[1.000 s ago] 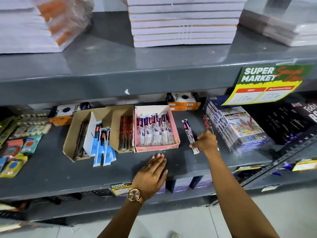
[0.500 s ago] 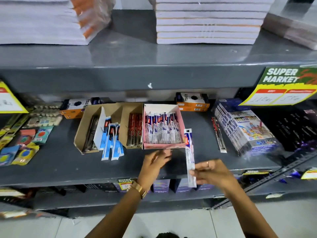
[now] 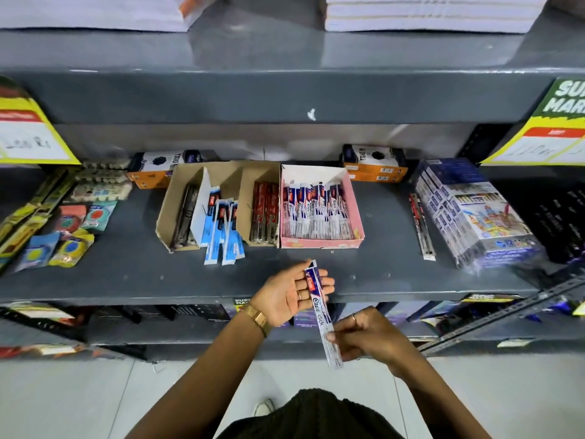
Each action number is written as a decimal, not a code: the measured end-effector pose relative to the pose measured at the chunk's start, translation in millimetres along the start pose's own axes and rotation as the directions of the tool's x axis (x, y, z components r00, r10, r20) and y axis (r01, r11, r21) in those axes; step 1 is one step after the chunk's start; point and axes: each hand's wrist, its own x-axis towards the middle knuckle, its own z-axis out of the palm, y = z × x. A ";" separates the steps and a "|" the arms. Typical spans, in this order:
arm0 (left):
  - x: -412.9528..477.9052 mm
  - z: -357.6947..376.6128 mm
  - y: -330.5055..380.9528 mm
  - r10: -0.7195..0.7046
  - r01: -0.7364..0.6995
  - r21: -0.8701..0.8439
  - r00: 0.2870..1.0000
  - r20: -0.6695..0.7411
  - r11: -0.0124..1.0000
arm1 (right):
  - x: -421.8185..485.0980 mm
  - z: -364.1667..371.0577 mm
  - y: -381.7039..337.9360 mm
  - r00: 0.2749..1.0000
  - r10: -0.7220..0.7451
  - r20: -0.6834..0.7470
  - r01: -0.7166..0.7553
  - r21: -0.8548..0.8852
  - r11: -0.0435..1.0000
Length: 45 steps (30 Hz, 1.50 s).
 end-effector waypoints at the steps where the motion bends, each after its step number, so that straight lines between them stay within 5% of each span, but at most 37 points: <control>1: -0.3 -0.4 0.4 0.002 -0.002 0.008 1.000 0.000 1.000 | 0.5 0.7 0.3 1.000 0.001 -0.002 -0.001 -0.007 1.000; 6: -0.2 -4.0 3.3 0.044 -0.044 0.036 0.999 0.003 0.998 | -0.3 1.7 -6.1 1.000 -0.016 -0.015 0.016 -0.020 1.000; 10: 4.6 -3.8 6.1 0.358 -0.330 0.212 0.928 -0.105 0.920 | -1.2 -13.4 -36.5 0.991 -0.100 -0.088 0.105 0.055 0.993; 12: 7.7 -10.3 3.7 0.634 -0.516 0.535 0.771 -0.049 0.669 | 6.1 -26.7 -59.4 0.972 -0.148 -0.181 0.163 0.072 0.984; 14: 12.8 -23.2 0.3 0.739 -0.492 0.832 0.655 0.161 0.255 | 21.7 -40.9 -83.5 0.938 -0.201 -0.283 0.218 0.032 0.975; 17: 19.6 -36.2 -1.4 0.653 -0.355 0.929 0.678 0.336 -0.109 | 51.7 -59.1 -117.6 0.892 -0.272 -0.361 0.272 -0.053 0.961; 20: 29.8 -45.5 -9.1 0.639 -0.328 0.899 0.632 0.438 -0.292 | 85.2 -65.8 -144.3 0.877 -0.266 -0.401 0.228 -0.141 0.963; 27: 25.9 -40.2 -5.7 0.592 -0.239 0.926 0.716 0.372 -0.293 | 152.3 -45.6 -149.0 0.889 -0.200 -0.413 0.007 -0.424 0.906; 34: 23.7 -40.6 -4.7 0.583 -0.258 0.931 0.727 0.363 -0.259 | 135.3 -44.5 -148.8 0.852 -0.219 -0.476 0.070 -0.311 0.948; 39: 27.7 -40.3 -11.1 0.647 -0.258 0.924 0.660 0.382 -0.282 | 105.2 -89.1 -129.4 0.687 -0.351 -0.636 0.155 -0.343 0.926; 43: 32.9 -40.3 -10.4 0.658 -0.267 0.952 0.692 0.296 -0.147 | 72.3 -134.4 -97.8 0.516 -0.274 -0.812 -0.118 -0.384 0.916; 45: 34.2 -40.5 -10.6 0.653 -0.271 0.942 0.681 0.332 -0.196 | 64.7 -147.8 -82.9 0.496 -0.202 -0.844 -0.277 -0.375 0.885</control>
